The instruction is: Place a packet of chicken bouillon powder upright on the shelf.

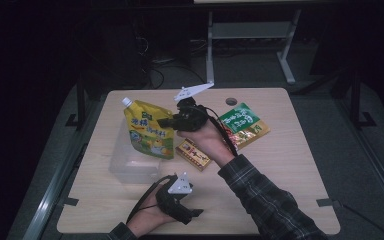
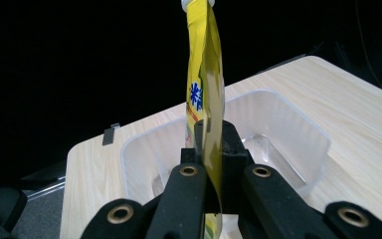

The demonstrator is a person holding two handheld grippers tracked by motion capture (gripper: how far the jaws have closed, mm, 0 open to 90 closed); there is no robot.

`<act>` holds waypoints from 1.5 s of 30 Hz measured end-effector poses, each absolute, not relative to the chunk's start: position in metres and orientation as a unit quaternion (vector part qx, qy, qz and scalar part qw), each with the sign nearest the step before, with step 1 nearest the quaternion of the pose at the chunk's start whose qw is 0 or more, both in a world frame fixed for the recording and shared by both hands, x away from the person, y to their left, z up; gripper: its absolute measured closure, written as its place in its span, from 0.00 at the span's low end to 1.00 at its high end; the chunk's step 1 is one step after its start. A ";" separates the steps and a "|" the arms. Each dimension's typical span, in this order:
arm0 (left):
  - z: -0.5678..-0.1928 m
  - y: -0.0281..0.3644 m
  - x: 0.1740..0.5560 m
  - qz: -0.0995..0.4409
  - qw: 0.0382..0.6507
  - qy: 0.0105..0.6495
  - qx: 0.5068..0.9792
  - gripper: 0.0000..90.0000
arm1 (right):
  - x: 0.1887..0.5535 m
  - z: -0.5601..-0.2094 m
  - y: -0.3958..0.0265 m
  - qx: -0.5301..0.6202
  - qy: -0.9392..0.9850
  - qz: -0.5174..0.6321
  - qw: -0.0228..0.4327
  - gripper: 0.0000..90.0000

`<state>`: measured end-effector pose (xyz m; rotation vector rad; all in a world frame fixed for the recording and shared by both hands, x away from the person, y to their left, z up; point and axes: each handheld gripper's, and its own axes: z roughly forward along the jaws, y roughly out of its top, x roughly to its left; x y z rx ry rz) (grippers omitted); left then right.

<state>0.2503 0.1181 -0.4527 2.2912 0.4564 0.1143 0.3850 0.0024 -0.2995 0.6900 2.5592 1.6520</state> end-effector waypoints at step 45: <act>-0.451 0.123 0.252 0.041 0.369 0.171 0.913 0.15 | 0.388 -0.357 0.059 0.281 0.814 0.508 -0.006 0.99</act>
